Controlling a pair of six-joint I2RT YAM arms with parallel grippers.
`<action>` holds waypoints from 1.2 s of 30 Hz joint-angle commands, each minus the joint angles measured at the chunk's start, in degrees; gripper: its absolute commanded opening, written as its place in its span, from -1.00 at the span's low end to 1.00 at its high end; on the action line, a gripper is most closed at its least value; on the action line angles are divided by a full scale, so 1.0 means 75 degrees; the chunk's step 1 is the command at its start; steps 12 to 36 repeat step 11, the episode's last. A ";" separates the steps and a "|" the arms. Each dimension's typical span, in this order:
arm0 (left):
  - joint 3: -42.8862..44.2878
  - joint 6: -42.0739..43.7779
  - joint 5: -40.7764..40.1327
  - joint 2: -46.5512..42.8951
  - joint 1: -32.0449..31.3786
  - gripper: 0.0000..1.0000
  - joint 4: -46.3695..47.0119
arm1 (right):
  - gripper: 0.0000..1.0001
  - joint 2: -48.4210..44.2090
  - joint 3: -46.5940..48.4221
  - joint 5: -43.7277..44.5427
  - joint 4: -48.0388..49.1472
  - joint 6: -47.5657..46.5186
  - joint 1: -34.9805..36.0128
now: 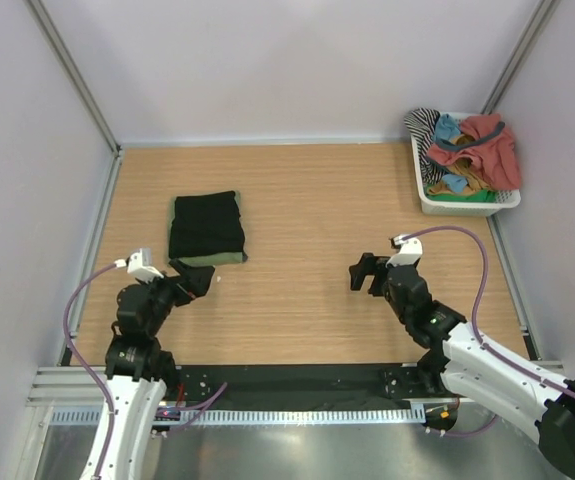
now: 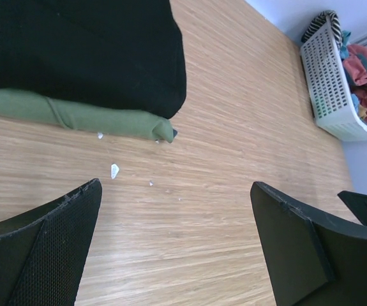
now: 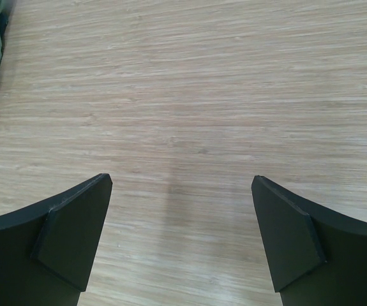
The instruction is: Fold and stack the tank tops
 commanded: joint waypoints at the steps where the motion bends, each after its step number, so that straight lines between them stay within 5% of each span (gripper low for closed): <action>1: -0.0174 -0.0018 -0.0279 0.0185 -0.0013 0.99 0.0354 | 0.96 -0.0138 0.0092 0.0456 0.0519 0.0140 0.0007; 36: -0.0033 0.0052 -0.0455 0.0772 -0.0013 0.99 0.0366 | 0.96 -0.0255 0.0033 0.0421 0.0566 0.0117 0.0007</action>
